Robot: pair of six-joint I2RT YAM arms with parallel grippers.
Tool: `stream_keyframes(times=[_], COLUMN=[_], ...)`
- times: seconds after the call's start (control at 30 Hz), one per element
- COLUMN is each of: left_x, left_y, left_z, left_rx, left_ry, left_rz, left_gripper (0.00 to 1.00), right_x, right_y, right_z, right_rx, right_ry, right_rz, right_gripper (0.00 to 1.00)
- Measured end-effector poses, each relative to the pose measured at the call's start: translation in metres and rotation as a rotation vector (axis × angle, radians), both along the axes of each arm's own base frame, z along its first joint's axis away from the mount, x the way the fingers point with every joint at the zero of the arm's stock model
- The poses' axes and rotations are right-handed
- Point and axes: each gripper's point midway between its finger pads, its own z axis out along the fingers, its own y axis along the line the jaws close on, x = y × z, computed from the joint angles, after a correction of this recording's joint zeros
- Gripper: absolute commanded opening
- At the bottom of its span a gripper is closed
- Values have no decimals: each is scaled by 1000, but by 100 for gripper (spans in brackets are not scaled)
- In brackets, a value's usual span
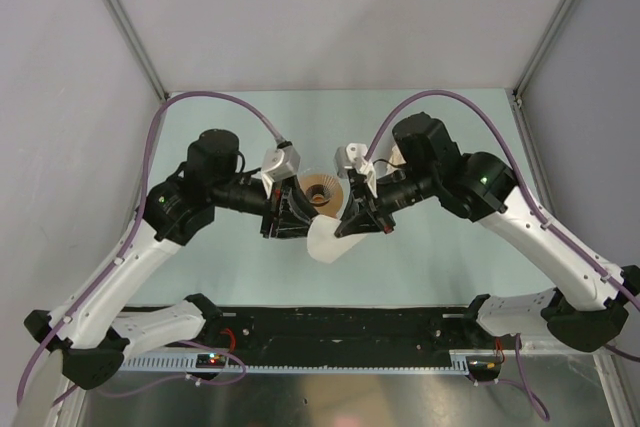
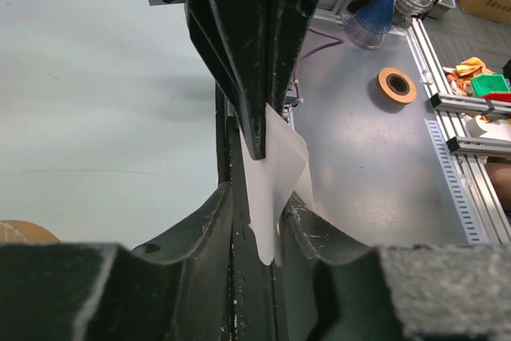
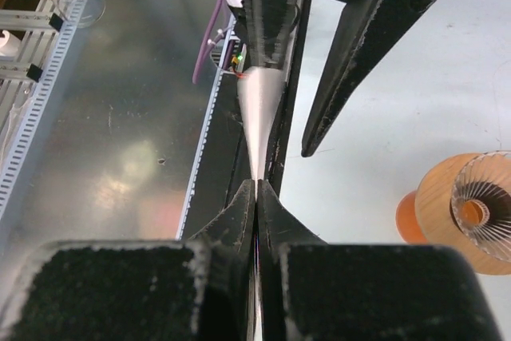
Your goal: Place the coffee filter in the dripper
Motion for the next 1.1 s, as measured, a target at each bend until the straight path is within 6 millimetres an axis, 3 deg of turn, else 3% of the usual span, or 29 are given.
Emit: stream_keyframes(times=[0.17,0.3,0.5,0.73,0.9,1.1], left_x=[1,4,17,24,20,19], left_y=[-1,-1,0,5,3,2], left_z=[4,8,15,32,38,33], left_rx=[-12,-22,-42,-94,-122,-122], left_ry=[19,38,51,57,72,108], left_rz=[4,24,88,133,112,101], left_gripper=[53,58,60,60,55,32], right_x=[9,9,3,3,13,15], right_y=[3,2,-1,0,6,10], right_z=[12,28,56,65,68,84], right_rx=[48,120,227,291,326,386], right_ry=[4,-19,-71,-97,-87,-62], right_rz=[-39,-67,-78,-104,-150,-171], right_gripper=[0,0,0,0,0,0])
